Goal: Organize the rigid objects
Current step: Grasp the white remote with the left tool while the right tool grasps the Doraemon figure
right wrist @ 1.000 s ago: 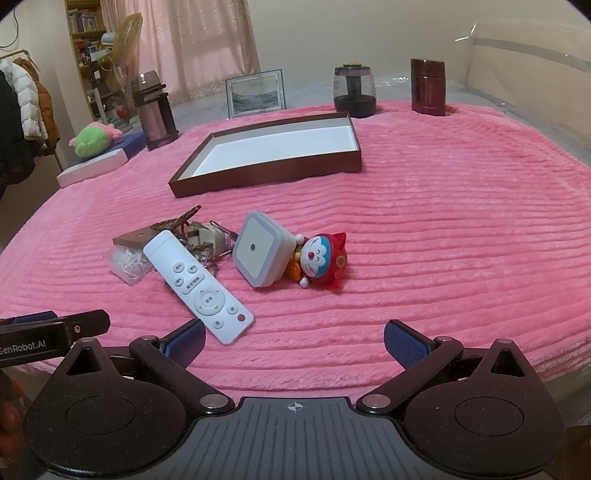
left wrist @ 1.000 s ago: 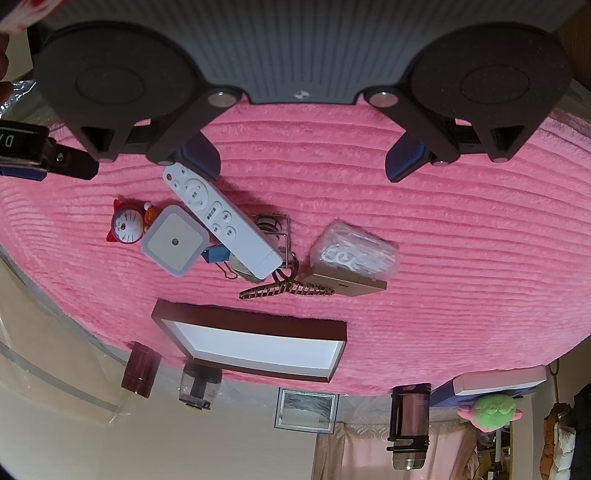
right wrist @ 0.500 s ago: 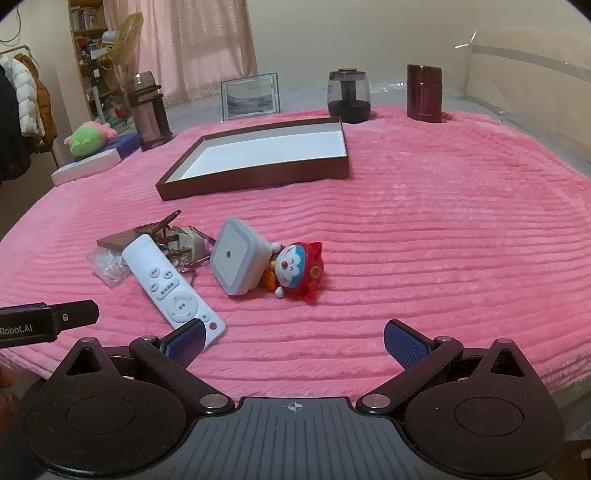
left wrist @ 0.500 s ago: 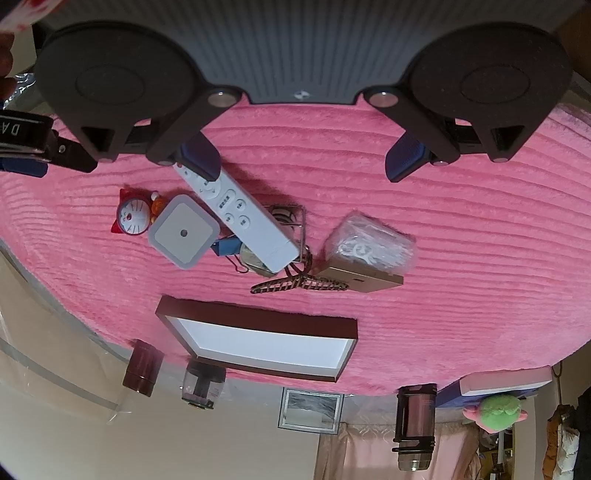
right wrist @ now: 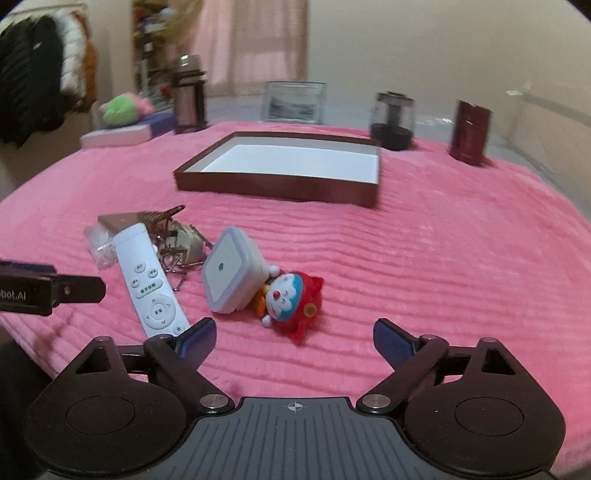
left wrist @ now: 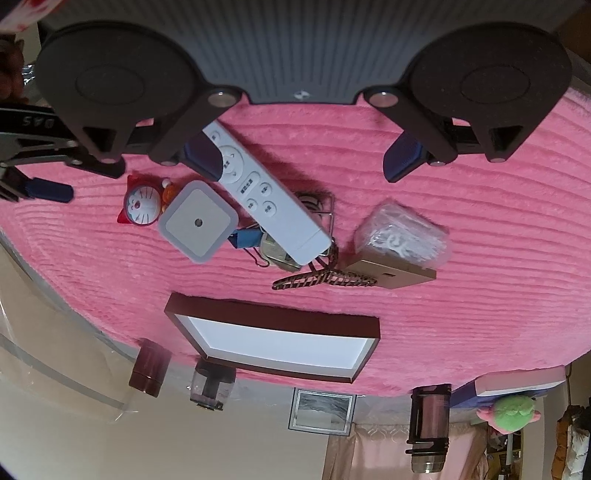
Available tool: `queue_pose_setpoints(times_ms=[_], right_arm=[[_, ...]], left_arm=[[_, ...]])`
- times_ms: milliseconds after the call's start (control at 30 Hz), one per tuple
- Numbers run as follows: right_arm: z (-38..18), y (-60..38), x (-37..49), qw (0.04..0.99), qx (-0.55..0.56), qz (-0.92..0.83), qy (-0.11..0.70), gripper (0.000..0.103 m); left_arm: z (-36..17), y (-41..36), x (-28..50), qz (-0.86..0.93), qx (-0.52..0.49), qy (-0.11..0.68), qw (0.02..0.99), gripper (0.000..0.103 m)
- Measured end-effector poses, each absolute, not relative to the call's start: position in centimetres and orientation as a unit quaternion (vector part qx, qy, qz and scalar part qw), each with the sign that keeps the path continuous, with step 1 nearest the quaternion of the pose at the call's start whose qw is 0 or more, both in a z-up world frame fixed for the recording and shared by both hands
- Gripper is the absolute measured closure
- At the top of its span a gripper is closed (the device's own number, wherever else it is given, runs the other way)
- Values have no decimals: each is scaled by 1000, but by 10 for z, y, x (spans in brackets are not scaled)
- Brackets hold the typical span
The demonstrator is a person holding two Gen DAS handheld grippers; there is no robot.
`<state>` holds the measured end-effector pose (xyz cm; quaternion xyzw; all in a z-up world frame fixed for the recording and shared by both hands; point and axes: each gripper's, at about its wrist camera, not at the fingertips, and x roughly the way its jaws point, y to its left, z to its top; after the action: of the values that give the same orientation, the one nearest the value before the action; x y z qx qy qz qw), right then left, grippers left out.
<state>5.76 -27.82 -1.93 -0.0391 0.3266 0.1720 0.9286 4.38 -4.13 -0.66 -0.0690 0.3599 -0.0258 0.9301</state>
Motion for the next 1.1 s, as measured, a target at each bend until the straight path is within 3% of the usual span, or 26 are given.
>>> queue_pose_setpoints(times_ms=[200, 433, 767, 1100], right_arm=[[-33, -273, 83, 918, -75, 221, 322, 27], [-45, -273, 106, 907, -82, 257, 322, 34], [-55, -276, 123, 899, -79, 274, 332, 59], [-47, -296, 112, 914, -41, 240, 323, 61]], left_arm=[[-13, -47, 53, -32, -70, 362, 929, 13], [-19, -54, 66, -35, -74, 363, 928, 13], [-21, -65, 76, -38, -72, 360, 930, 13], [-26, -80, 80, -21, -69, 362, 930, 14]])
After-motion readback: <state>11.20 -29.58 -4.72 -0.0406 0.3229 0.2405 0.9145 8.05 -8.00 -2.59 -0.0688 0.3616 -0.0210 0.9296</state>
